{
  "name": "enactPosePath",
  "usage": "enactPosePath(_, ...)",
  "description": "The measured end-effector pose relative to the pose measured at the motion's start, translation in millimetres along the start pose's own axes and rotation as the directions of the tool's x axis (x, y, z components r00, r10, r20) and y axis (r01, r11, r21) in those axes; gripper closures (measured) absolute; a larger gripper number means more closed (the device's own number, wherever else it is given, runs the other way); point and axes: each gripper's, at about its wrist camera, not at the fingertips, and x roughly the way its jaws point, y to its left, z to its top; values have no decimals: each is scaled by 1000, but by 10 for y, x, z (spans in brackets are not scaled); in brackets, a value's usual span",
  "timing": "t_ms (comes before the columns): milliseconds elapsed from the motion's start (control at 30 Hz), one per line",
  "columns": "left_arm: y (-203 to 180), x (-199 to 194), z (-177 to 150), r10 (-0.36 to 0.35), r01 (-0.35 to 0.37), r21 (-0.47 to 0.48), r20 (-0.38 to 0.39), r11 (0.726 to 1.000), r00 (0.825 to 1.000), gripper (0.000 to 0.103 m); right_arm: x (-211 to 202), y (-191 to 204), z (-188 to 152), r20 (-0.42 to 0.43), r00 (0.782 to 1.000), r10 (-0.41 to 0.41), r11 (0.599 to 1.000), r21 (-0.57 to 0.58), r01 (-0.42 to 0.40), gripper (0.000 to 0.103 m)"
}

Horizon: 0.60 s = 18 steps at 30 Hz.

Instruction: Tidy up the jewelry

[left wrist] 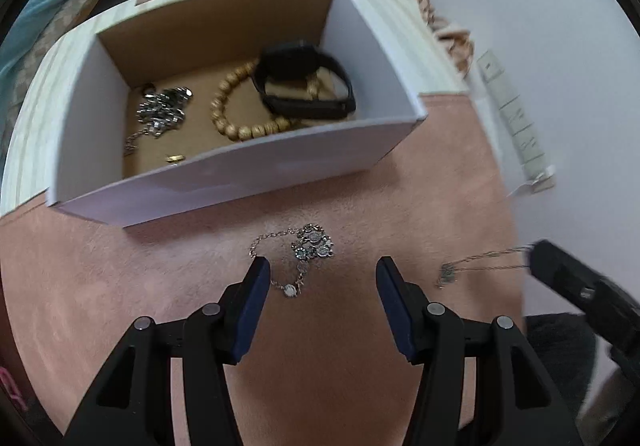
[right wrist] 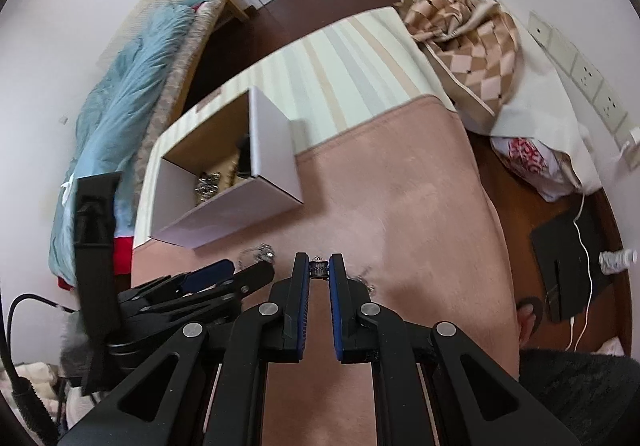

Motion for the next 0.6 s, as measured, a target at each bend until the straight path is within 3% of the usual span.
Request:
enactPosePath(133,-129,138,0,82,-83,80,18,993,996,53,-7,-84,-18,3,1000,-8,1000,15,8,93)
enactPosePath(167,-145,139,-7,89,-92,90,31,992,996,59,-13,-85,-8,3,1000,-9,1000,17,9,93)
enactPosePath(200,-146,140,-12,92,-96,99,45,990,995,83,-19,-101,-5,5,1000,-11,1000,19,11,93)
enactPosePath(267,-148,147,-27,88,-93,108,50,990,995,99,-27,-103,9,7,1000,-12,1000,21,12,93)
enactPosePath(433,8,73,-82,10,-12,30,63,999,998,101,-83,-72,48,19,1000,2,1000,21,-3,93)
enactPosePath(600,229,-309,-211,-72,79,-53,128,995,989,101,-233,48,78,41,999,26,1000,-7,-26,93)
